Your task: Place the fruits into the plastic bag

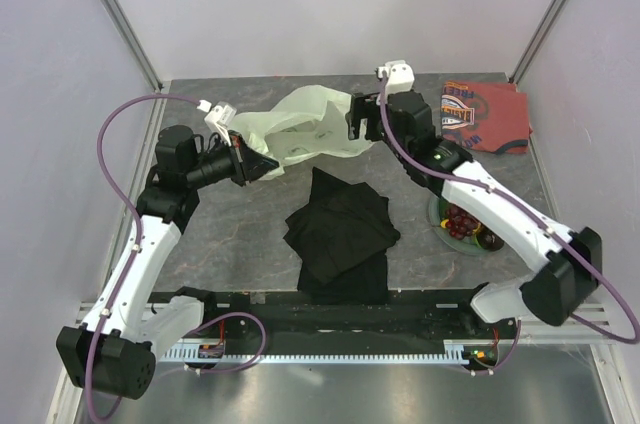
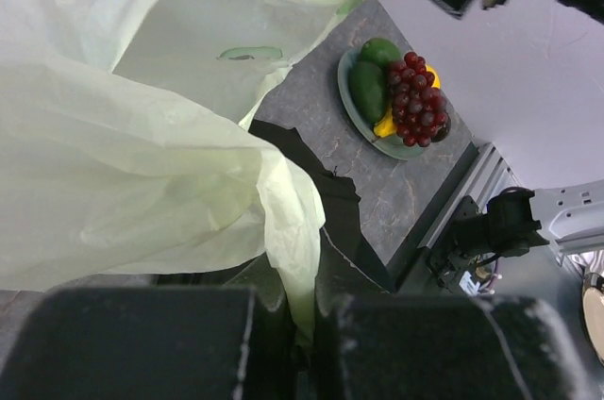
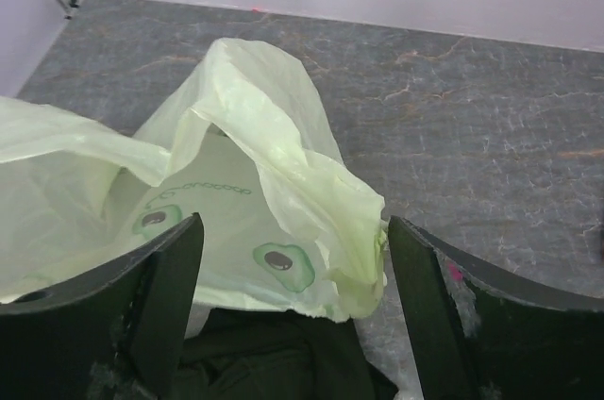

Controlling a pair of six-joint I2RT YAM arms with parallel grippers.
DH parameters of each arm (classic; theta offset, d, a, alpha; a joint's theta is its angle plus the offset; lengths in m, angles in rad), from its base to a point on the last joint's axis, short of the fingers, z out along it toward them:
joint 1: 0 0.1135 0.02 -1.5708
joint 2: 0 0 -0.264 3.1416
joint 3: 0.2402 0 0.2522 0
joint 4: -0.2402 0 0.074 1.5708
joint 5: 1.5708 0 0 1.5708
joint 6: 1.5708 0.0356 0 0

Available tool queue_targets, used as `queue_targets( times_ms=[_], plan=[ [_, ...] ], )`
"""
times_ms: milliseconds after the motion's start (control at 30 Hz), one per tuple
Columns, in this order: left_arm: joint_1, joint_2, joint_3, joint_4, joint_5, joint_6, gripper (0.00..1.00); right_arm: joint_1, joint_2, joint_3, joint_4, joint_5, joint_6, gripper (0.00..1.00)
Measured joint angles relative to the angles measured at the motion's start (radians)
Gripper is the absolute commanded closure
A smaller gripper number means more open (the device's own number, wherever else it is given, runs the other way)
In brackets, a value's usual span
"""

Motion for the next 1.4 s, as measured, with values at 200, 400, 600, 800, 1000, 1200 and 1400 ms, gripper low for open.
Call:
queue_targets(
  times_ms=[200,400,600,800,1000,1200,1400],
  plan=[
    [0.001,0.000,0.000,-0.006,-0.004,0.000,0.98,0.001,-0.246,-0.103,-0.047,-0.024,0.038,0.11],
    [0.003,0.000,0.000,-0.006,-0.016,0.001,0.98,-0.011,-0.465,-0.143,-0.241,0.084,0.086,0.25],
    [0.003,0.000,0.000,-0.009,-0.026,0.001,0.98,-0.262,-0.485,-0.248,-0.426,0.079,0.109,0.39],
    [0.003,-0.002,0.000,-0.010,-0.031,0.001,0.98,-0.378,-0.328,-0.305,-0.568,0.067,0.119,0.51],
    [0.003,-0.002,0.000,-0.010,-0.032,0.001,0.99,-0.373,-0.283,-0.305,-0.632,0.120,0.122,0.55],
    [0.003,-0.002,0.000,-0.010,-0.041,0.001,0.98,-0.324,-0.210,-0.305,-0.681,0.210,0.127,0.55],
    [0.003,-0.002,0.000,-0.010,-0.048,0.001,0.98,-0.278,-0.173,-0.304,-0.714,0.294,0.146,0.55]
  ],
)
